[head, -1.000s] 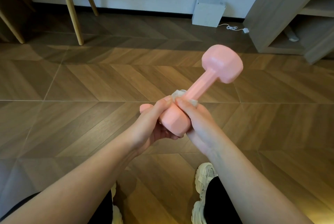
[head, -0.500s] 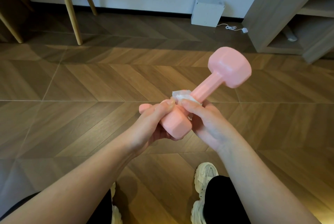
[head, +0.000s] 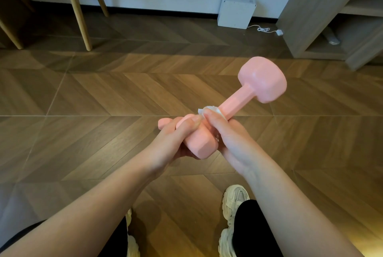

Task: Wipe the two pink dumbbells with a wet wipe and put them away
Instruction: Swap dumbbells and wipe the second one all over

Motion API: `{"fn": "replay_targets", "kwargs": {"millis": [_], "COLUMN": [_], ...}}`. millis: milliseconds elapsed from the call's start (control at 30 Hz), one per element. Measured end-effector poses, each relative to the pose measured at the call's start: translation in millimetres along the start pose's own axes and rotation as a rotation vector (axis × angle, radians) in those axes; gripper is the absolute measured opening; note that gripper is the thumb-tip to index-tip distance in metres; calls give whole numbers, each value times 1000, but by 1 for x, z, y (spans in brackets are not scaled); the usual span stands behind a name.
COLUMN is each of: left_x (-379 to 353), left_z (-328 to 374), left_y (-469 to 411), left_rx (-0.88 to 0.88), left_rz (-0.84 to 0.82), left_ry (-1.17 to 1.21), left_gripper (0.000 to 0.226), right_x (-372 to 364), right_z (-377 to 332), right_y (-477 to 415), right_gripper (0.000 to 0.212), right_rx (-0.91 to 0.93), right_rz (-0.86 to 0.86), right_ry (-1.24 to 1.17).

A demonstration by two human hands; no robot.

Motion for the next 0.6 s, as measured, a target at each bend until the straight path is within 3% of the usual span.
{"fn": "replay_targets", "kwargs": {"millis": [67, 167, 400, 500, 600], "left_x": [1, 5, 1, 0, 3], "left_z": [-2, -7, -5, -6, -10], "left_y": [0, -2, -1, -1, -3], "left_rx": [6, 31, 32, 46, 54], "left_rz": [3, 29, 42, 51, 73], "left_ry": [-11, -25, 5, 13, 11], "left_gripper": [72, 79, 63, 52, 68], "right_x": [2, 2, 2, -3, -6], "right_z": [3, 6, 11, 14, 17], "right_y": [0, 2, 1, 0, -3], "right_gripper": [34, 37, 68, 63, 47], "right_rx": [-31, -60, -45, -82, -113], "right_rz": [-10, -34, 71, 32, 23], "right_ry": [155, 194, -183, -376, -462]}}
Point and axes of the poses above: each hand's wrist, its own y-axis away from the middle knuckle, its own x-axis out of the back of the hand, z = x × y, the point moved 8 cm from there along -y, towards the middle knuckle, and after that the axes turned 3 degrees about -x, right-handed, at the moved point
